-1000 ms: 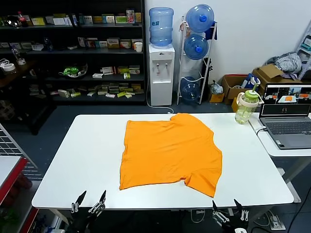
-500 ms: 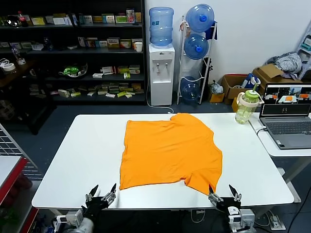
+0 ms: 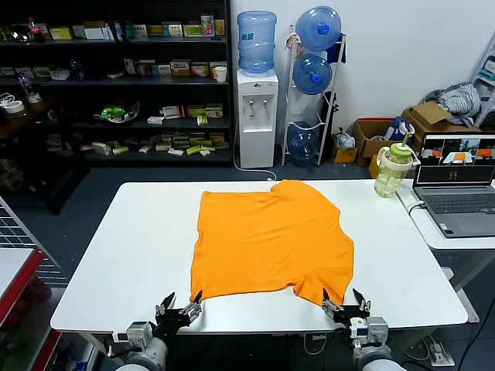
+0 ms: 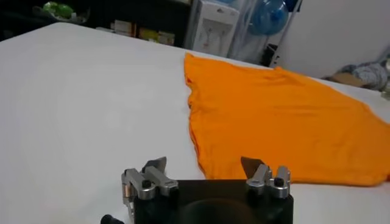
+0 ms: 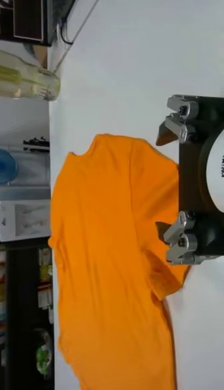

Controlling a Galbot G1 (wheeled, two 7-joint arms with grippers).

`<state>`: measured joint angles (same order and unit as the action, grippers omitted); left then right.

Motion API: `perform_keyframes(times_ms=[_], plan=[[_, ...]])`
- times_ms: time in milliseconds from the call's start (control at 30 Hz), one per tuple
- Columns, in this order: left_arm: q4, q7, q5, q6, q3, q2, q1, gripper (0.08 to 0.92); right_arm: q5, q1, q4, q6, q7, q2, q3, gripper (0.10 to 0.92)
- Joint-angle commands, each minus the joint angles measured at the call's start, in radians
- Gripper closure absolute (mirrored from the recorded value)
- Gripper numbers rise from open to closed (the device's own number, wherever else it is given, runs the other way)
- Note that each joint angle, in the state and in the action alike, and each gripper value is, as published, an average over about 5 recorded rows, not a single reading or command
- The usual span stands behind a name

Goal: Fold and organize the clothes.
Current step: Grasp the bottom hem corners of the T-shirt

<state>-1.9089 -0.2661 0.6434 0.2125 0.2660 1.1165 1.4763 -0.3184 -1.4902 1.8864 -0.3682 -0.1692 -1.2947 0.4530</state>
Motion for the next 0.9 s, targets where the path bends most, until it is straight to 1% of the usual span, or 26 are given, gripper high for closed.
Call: perform_keyframes(times_ms=[33, 133, 233, 633, 733, 900], plan=[[0.001, -0.008, -0.012, 0.030, -0.041, 0.005, -0.031, 0.177, -0.006, 0.033, -0.027, -0.015, -0.004, -0.002, -0.012, 0.348], [0.006, -0.007, -0.026, 0.029, -0.045, 0.006, -0.029, 0.184, -0.008, 0.032, -0.027, -0.018, -0.002, -0.003, -0.014, 0.434], [0.013, -0.007, -0.039, 0.029, -0.050, 0.010, -0.029, 0.232, -0.010, 0.029, -0.027, -0.021, -0.002, -0.003, -0.014, 0.521], [0.048, -0.010, -0.087, 0.020, -0.063, 0.025, -0.042, 0.576, -0.014, 0.011, -0.017, -0.013, 0.005, 0.000, -0.007, 0.860], [0.049, -0.012, -0.093, 0.017, -0.062, 0.024, -0.039, 0.662, -0.015, 0.008, -0.014, -0.007, 0.006, 0.001, -0.006, 0.899], [0.039, -0.016, -0.096, 0.003, -0.060, 0.021, -0.027, 0.809, -0.022, -0.004, 0.002, 0.002, 0.006, 0.004, -0.006, 0.901]])
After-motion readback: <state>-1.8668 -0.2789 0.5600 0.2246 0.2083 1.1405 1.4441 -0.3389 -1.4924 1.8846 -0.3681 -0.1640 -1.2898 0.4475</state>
